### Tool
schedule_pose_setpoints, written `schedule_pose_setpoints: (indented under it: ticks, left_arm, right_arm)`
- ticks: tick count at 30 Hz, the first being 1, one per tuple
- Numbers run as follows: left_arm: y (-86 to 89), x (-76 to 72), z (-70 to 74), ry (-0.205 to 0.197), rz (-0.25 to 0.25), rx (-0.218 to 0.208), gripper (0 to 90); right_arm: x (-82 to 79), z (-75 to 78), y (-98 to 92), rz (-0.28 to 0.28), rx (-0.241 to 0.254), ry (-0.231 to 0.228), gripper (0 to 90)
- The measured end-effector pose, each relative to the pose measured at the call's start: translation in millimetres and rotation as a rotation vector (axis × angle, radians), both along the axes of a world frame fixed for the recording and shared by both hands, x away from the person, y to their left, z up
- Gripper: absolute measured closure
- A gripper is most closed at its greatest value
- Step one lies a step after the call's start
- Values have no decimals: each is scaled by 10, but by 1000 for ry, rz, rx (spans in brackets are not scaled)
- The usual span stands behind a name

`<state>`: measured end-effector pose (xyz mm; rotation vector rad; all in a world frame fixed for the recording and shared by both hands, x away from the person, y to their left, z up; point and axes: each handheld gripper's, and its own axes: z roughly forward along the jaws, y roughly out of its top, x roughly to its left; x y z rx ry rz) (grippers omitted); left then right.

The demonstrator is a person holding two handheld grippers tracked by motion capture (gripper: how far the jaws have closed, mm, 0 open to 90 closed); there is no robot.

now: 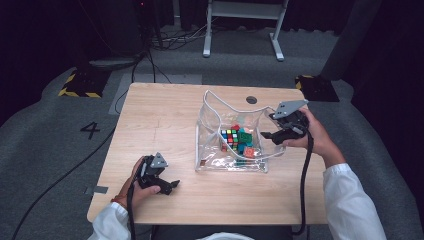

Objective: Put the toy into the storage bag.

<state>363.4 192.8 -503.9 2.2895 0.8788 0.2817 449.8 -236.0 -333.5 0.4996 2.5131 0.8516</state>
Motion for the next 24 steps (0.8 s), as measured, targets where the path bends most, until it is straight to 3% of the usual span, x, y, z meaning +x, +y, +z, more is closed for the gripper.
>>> schedule_pose_setpoints:
  ticks: [3,6,11,24]
  left_arm:
    - [0,-1,1,1,2,1,2]
    - [0,-1,1,0,1,1,2]
    - [0,-2,1,1,3,2,2]
    - [0,-2,1,1,3,2,2]
  right_arm:
    - [-63,53,-94,-51,54,-23,265]
    - [-99,77,-147,-58,68,-41,262]
    - [-208,120,-279,-101,154,-73,255]
    - [-446,113,-538,-135,208,-103,260]
